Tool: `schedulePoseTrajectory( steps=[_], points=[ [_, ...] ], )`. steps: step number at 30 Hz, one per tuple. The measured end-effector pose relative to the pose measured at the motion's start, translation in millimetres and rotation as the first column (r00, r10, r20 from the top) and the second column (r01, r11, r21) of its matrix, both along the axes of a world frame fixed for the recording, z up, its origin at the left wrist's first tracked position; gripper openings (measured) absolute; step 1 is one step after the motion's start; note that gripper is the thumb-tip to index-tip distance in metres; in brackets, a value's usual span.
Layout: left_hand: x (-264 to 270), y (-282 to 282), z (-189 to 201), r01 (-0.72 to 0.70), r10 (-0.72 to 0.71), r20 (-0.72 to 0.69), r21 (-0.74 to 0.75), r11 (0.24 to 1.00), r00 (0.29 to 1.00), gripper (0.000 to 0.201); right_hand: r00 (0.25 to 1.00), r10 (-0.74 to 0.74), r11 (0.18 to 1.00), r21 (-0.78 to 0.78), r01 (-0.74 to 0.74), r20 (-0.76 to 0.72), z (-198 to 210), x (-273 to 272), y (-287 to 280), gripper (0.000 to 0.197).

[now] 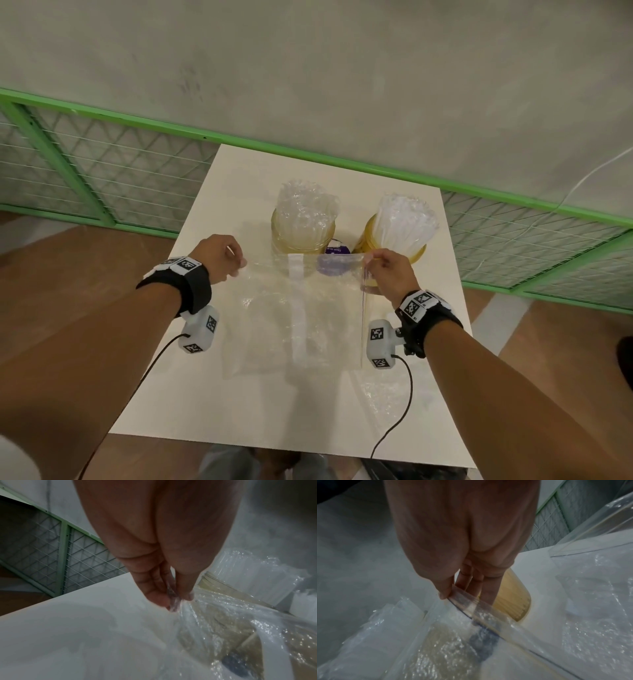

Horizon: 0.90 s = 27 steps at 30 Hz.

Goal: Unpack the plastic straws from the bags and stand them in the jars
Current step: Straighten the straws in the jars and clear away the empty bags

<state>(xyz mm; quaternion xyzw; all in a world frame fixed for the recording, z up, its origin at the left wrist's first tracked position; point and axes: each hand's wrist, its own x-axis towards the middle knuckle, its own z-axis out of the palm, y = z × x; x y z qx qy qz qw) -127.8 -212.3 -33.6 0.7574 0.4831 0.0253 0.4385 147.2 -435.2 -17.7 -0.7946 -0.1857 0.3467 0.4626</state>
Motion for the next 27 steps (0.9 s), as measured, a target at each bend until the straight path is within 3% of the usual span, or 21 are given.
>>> schedulePoseTrajectory(
  steps=[4,8,11,13,16,17,20,23,25,27],
  points=[
    [-3.7,13.2,3.5,-0.023,0.022,0.032,0.026,0.999,0.999,0.013,0.999,0.004,0.995,-0.097,-0.008,-0.046,-1.7,5.7,-4.8,0.012],
    [-4.5,18.4,14.2,-0.091,0.098,0.182,-0.044,0.995,0.978,0.013,0.996,0.086,0.975,-0.205,-0.088,-0.020,0.4,11.3,-8.5,0.022],
    [0.5,17.8,20.5,-0.119,0.126,0.240,-0.045,0.992,0.963,0.016,0.981,0.193,0.937,-0.292,-0.193,-0.031,4.6,6.7,-14.3,0.013],
    [3.6,17.3,23.2,-0.074,0.077,0.268,-0.023,0.997,0.960,0.016,0.935,0.351,0.826,-0.453,-0.337,-0.056,5.3,2.1,-17.9,0.011],
    [9.8,11.5,32.4,0.027,-0.027,0.268,0.004,1.000,0.963,0.014,0.736,0.677,0.503,-0.733,-0.457,0.006,7.5,-3.4,-15.0,0.049],
    [14.0,8.0,37.3,0.069,-0.072,0.258,0.021,0.997,0.963,0.014,0.699,0.714,0.478,-0.755,-0.449,0.036,11.8,-7.0,-11.0,0.061],
    [31.1,-5.2,52.0,0.186,-0.184,0.251,0.014,0.982,0.950,0.013,0.662,0.735,0.590,-0.617,-0.521,0.145,32.7,-22.8,8.2,0.063],
    [50.0,-21.7,59.7,0.279,-0.266,0.263,-0.010,0.960,0.927,0.014,0.730,0.665,0.740,-0.274,-0.614,0.160,46.3,-41.8,31.4,0.044],
    [61.0,-32.7,61.8,0.312,-0.296,0.283,-0.012,0.950,0.912,0.020,0.776,0.619,0.785,-0.136,-0.605,0.123,50.3,-51.1,41.8,0.035],
    [70.4,-40.6,62.1,0.305,-0.282,0.325,-0.019,0.952,0.902,0.027,0.778,0.604,0.796,-0.094,-0.598,0.173,49.0,-55.6,48.0,0.025]
  ],
)
